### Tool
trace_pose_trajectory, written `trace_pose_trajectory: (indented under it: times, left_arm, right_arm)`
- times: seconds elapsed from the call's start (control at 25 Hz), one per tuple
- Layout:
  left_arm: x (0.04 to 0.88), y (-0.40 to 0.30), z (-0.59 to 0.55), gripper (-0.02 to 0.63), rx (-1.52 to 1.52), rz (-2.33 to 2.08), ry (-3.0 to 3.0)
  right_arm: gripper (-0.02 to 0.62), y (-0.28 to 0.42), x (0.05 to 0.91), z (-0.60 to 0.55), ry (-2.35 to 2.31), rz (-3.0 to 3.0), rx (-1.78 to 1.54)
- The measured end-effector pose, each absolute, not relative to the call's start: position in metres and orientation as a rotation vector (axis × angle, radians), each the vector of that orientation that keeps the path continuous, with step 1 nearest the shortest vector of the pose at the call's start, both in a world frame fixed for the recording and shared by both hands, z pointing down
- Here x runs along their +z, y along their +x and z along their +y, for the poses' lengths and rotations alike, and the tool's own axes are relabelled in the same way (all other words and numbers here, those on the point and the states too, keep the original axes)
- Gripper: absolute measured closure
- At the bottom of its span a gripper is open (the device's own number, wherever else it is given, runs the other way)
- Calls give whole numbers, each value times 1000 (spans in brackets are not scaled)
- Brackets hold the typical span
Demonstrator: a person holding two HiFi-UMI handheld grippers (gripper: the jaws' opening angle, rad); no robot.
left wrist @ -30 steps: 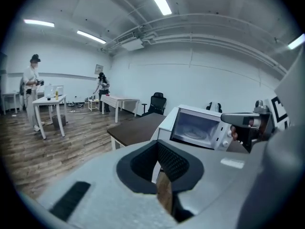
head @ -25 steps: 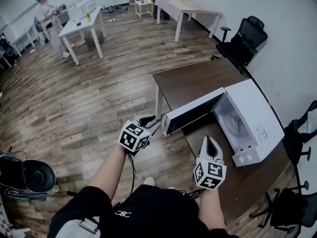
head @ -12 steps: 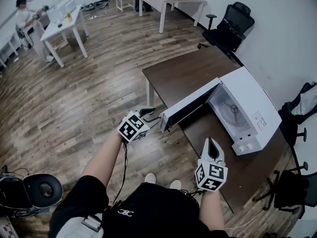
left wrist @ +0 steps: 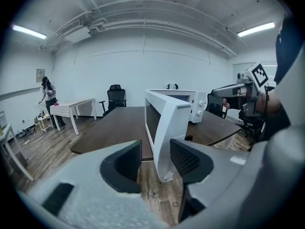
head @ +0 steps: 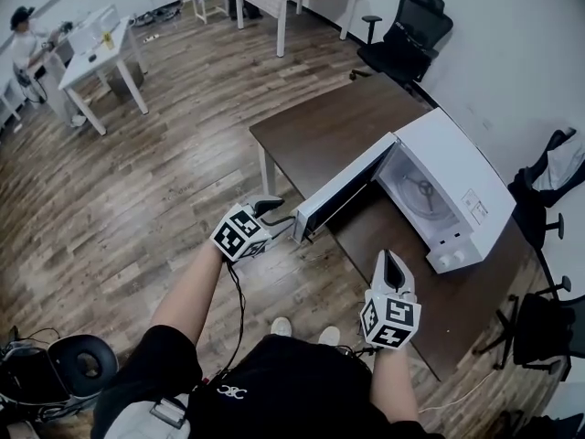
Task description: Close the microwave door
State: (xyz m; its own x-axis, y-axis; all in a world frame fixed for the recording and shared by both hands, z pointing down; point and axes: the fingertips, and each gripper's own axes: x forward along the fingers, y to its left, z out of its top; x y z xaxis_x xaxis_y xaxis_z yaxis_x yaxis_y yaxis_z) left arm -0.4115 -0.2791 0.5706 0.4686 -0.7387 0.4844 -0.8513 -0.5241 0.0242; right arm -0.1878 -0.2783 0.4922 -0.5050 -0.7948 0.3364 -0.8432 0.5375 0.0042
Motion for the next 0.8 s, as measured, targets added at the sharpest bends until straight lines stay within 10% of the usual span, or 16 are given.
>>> trace_pose_trajectory:
  times: [0.8]
  left_arm:
    - [567, -248, -269, 353, 741, -853, 2743]
  right_arm:
    - [592, -121, 493, -275, 1487, -2420, 277]
